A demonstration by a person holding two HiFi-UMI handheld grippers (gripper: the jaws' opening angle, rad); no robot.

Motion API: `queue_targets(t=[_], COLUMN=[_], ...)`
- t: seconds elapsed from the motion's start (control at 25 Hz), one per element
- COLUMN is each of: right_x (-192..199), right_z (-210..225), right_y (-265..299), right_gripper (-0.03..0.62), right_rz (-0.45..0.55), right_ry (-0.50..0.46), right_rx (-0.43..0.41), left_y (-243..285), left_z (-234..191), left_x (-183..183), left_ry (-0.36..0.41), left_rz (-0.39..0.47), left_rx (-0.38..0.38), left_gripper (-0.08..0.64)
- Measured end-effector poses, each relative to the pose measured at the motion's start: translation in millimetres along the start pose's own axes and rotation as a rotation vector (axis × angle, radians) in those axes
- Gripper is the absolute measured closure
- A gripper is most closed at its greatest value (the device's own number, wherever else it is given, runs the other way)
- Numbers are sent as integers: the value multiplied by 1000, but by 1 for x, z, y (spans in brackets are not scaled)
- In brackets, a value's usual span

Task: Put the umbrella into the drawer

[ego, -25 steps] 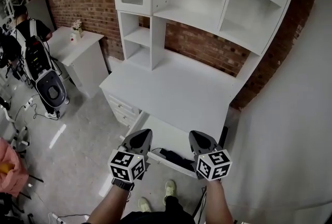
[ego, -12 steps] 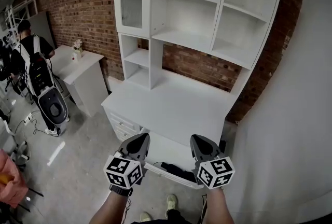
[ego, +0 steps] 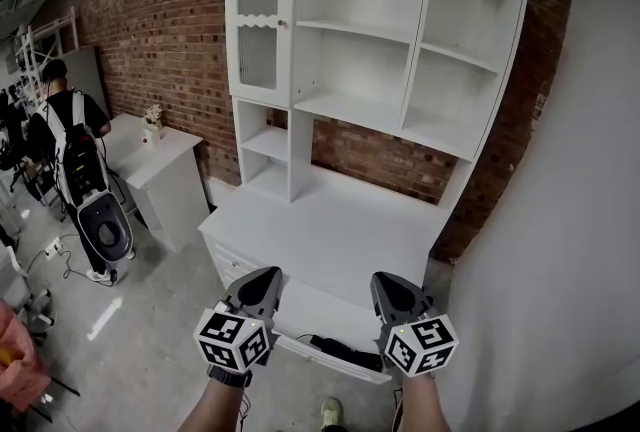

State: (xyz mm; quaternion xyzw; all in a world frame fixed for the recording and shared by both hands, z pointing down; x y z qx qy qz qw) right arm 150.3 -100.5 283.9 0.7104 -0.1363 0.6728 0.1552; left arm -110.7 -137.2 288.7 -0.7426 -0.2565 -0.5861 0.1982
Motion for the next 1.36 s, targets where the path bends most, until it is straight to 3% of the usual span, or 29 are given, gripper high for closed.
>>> queue_targets(t=[0.36,1.36], right_x=[-10,-7], right_z=[-2,-9], right_y=[-6,-8], right_gripper=[589,589], right_rz=[46,58], right_ry=[-3,8], right_rx=[41,28], left_y=[-6,-14], left_z=[7,10], left_x=[-8,-4], left_ry=[23,33], left_rz=[8,7], left_rx=[23,25], left_gripper=[554,554])
Point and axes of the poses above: the fingertips, and each gripper's own axes: y forward along the fingers, z to its right, x out of its underside, the point moved 8 cm from there along -y, backward along the fingers, and after that the axes turned 4 degrees about -y, right-handed, at the moved point
